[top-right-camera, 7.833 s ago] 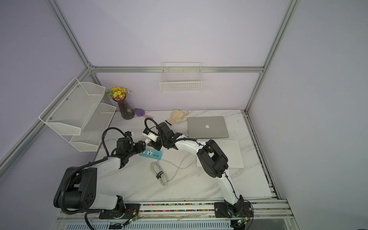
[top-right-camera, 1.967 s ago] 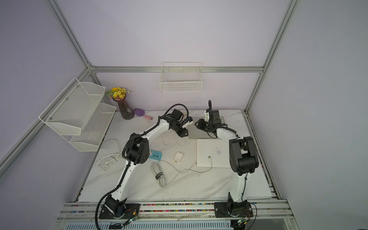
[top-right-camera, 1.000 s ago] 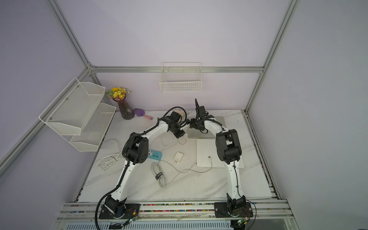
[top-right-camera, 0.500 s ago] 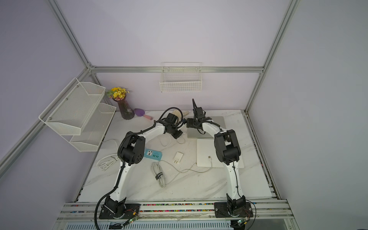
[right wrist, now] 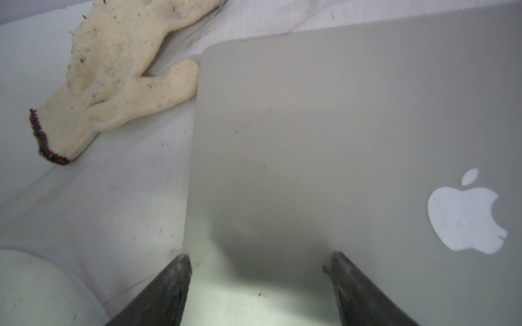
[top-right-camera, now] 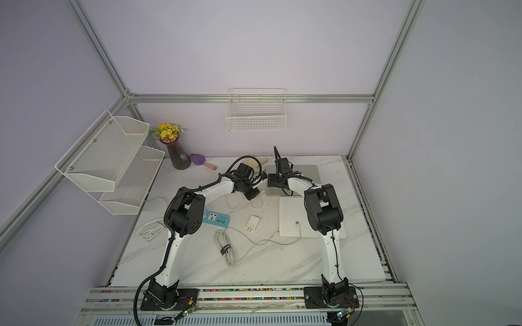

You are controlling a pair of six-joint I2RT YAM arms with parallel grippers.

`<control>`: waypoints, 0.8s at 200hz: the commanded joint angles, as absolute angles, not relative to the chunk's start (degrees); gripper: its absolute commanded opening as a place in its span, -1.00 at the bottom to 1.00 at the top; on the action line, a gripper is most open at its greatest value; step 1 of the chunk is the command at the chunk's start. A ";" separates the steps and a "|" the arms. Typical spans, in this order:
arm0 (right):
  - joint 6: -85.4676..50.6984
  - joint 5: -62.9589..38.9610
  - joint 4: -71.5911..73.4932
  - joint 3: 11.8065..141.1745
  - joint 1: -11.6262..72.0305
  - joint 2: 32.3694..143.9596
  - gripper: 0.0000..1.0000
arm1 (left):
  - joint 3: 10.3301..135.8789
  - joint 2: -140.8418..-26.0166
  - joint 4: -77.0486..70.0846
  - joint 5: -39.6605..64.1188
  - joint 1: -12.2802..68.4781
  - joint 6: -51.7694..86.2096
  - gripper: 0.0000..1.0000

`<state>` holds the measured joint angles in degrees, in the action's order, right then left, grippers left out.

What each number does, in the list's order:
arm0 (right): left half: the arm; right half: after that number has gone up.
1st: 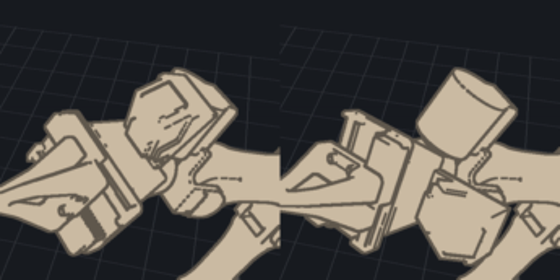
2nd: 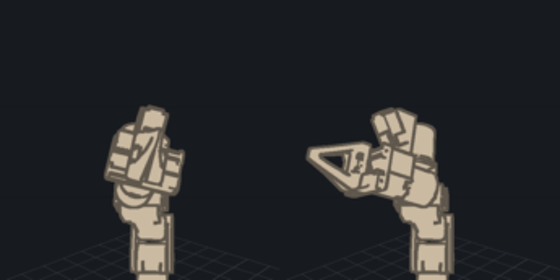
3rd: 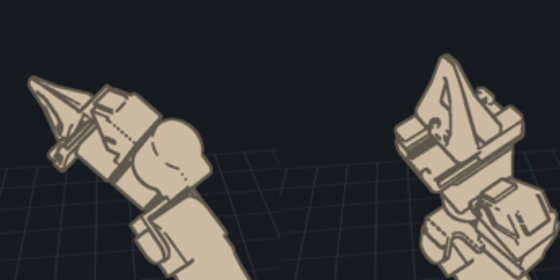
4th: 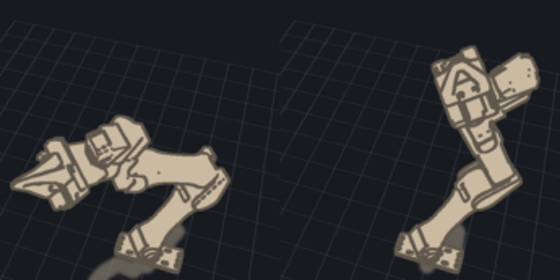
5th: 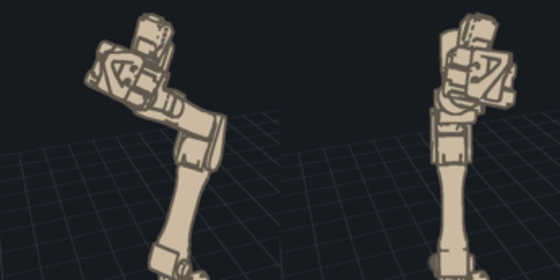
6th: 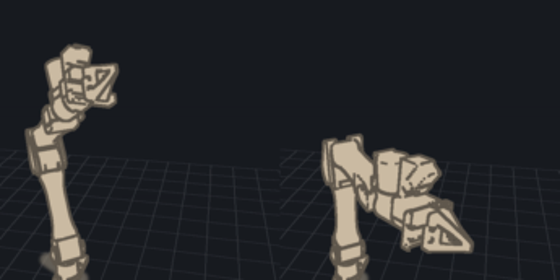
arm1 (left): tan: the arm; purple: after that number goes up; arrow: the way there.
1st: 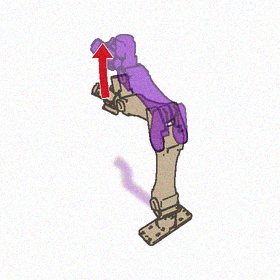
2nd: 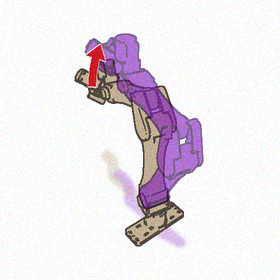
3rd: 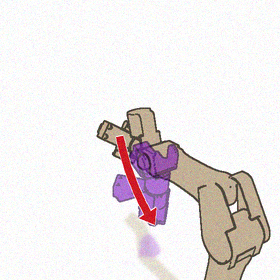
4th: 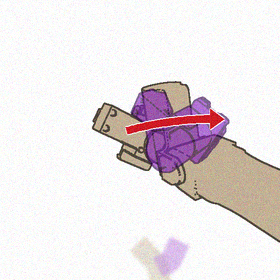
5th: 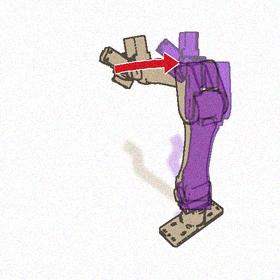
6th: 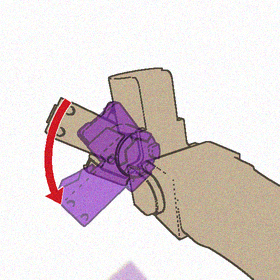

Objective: Unplug the laptop charger
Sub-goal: Remove the charging cable from the laptop, then place the charging cable at the center of the board.

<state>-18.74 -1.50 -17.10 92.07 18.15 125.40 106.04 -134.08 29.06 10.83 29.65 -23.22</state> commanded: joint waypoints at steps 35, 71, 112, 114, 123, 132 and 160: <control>-20.91 -4.02 -15.58 87.95 17.29 118.37 0.62 | 103.46 -128.00 32.92 4.78 29.20 -25.82 -1.00; -21.00 -5.20 -15.60 88.12 17.23 117.91 0.61 | 103.64 -127.52 32.82 3.17 28.48 -23.83 -1.00; -19.56 -5.32 -14.83 86.82 17.27 114.49 0.70 | 105.21 -126.11 32.35 -0.57 28.55 -20.33 0.15; -19.52 -5.57 -14.43 86.57 17.24 114.16 0.76 | 105.16 -125.83 32.19 -0.80 28.52 -20.13 0.18; -23.28 -3.50 -13.81 85.69 16.97 112.75 0.94 | 104.78 -124.26 31.03 -1.78 28.47 -19.17 0.19; -28.40 -2.05 -15.59 85.82 15.73 111.56 0.95 | 104.06 -122.29 29.49 -3.41 28.46 -17.97 0.27; -25.54 -8.47 -14.57 84.77 13.38 106.67 0.94 | 101.11 -114.75 22.39 -6.84 27.80 -12.62 0.47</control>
